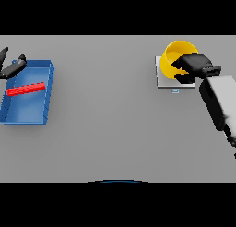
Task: Pick up the red beaker and tilt it to pour out 1 green nut into yellow bowl. Pick up the yellow bowl and place it on the metallic measuring scale.
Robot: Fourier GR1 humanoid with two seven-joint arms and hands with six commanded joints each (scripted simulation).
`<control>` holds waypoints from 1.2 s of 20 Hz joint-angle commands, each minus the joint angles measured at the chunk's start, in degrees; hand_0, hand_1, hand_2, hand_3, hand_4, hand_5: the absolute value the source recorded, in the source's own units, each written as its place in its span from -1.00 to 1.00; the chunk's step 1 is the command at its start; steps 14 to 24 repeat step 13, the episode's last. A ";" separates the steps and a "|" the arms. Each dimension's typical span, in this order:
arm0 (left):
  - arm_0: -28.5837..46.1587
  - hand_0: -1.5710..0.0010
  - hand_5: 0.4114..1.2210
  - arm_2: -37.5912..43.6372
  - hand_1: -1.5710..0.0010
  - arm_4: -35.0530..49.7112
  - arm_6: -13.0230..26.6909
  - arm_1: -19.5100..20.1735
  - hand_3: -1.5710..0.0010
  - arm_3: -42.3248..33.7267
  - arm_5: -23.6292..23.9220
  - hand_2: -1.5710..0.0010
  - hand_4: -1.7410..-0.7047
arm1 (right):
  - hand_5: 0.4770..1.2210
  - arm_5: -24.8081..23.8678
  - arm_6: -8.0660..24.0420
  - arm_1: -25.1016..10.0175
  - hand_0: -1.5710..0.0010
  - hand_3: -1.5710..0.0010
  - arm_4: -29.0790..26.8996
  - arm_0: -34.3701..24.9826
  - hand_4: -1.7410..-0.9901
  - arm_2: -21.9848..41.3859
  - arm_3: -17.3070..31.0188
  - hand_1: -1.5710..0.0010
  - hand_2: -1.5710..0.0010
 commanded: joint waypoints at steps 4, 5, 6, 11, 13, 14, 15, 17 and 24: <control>-0.54 1.00 -0.14 0.26 1.00 0.50 -0.12 -0.60 1.00 0.42 0.20 1.00 0.75 | 0.04 1.70 0.76 0.60 0.38 0.59 -1.19 -0.47 -0.32 -0.93 0.63 0.41 0.52; -0.40 1.00 -0.15 0.16 1.00 0.02 -0.17 -0.55 1.00 0.78 0.55 1.00 0.76 | -0.01 1.93 0.32 0.34 0.51 0.67 -1.30 -0.06 -0.29 -0.77 -0.24 0.52 0.62; -0.43 1.00 -0.17 -0.10 1.00 -0.06 0.10 -0.95 1.00 0.45 0.79 1.00 0.75 | -0.04 1.91 0.27 -0.18 0.61 0.74 -1.09 -0.01 -0.25 -0.72 -0.10 0.61 0.69; -0.30 1.00 -0.14 -0.46 1.00 -0.13 0.69 -1.09 1.00 -0.56 0.82 1.00 0.75 | -0.14 3.40 0.93 -0.63 0.87 0.91 0.02 -0.03 -0.09 0.52 0.02 0.87 0.90; 0.17 1.00 -0.14 -0.34 1.00 0.02 0.25 -0.77 1.00 -0.97 0.60 1.00 0.75 | -0.19 4.21 0.96 -0.68 0.92 0.94 -0.21 -0.26 -0.07 0.46 0.03 0.92 0.94; 0.17 1.00 -0.14 -0.34 1.00 0.02 0.25 -0.77 1.00 -0.97 0.60 1.00 0.75 | -0.19 4.21 0.96 -0.68 0.92 0.94 -0.21 -0.26 -0.07 0.46 0.03 0.92 0.94; 0.17 1.00 -0.14 -0.34 1.00 0.02 0.25 -0.77 1.00 -0.97 0.60 1.00 0.75 | -0.19 4.21 0.96 -0.68 0.92 0.94 -0.21 -0.26 -0.07 0.46 0.03 0.92 0.94; 0.17 1.00 -0.14 -0.34 1.00 0.02 0.25 -0.77 1.00 -0.97 0.60 1.00 0.75 | -0.19 4.21 0.96 -0.68 0.92 0.94 -0.21 -0.26 -0.07 0.46 0.03 0.92 0.94; 0.17 1.00 -0.14 -0.34 1.00 0.02 0.25 -0.77 1.00 -0.97 0.60 1.00 0.75 | -0.19 4.21 0.96 -0.68 0.92 0.94 -0.21 -0.26 -0.07 0.46 0.03 0.92 0.94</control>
